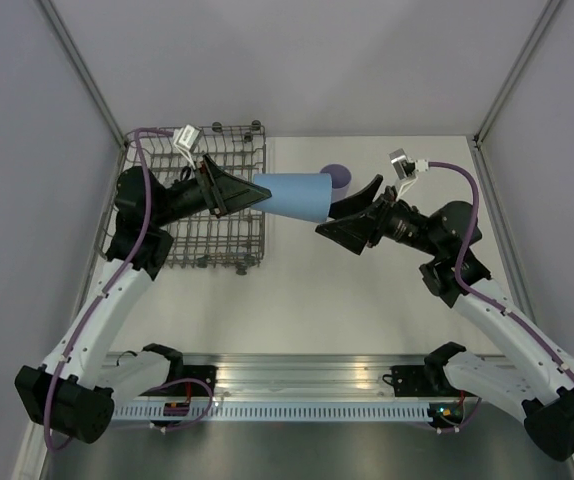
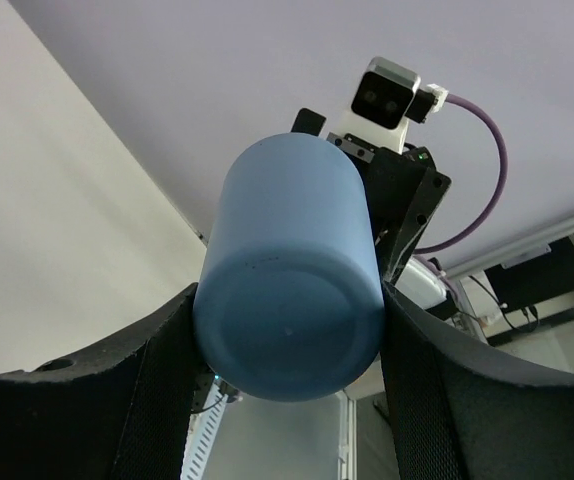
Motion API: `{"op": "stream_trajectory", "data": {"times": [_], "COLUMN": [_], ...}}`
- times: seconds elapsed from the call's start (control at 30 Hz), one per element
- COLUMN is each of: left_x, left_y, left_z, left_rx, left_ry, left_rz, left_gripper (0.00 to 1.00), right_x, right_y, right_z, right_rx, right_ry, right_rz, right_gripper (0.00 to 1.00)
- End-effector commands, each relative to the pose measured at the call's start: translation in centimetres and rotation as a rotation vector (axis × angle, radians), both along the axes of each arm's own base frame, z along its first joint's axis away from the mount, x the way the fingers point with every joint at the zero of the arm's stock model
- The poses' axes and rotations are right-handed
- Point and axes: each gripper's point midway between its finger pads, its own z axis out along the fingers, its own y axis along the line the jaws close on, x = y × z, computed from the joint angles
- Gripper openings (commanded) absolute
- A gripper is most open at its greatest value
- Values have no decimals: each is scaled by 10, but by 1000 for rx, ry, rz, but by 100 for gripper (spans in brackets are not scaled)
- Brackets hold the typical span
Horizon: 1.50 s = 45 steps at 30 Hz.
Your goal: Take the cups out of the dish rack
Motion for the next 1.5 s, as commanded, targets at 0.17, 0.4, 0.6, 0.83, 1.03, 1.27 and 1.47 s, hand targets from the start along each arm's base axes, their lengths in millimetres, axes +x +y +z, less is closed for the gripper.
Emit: {"op": "stream_trajectory", "data": {"times": [0.17,0.4,0.6,0.83,1.03,1.27,1.47], "left_x": [-11,-12,-16,-12,29,69,63], "left_y": [-19,-23,-29,-34,-28,49,87], "left_z": [3,-5,-3,-9,-38,-65,-75], "left_rx": [-36,-39,-41,-25,124,480,644], "left_ry": [-4,23,20,52,116,130,75], "left_rz": [-118,-146,-172,-165,52,566,693], "left_gripper": [2,2,2,13,100,100,100], "right_x": [-17,-26,-26,-22,-3,44,94], "right_y": [-4,-10,-10,-9,-14,-40,-80], "right_z": [25,26,31,34,26,-24,-54], "right_rx": [21,17,23,6,-97,-429,-722], "right_ry": [-160,-222,-230,-234,-220,-71,44], "right_rz": [36,27,30,13,-94,-329,-595], "right_gripper": [63,34,17,0,0,0,0]}}
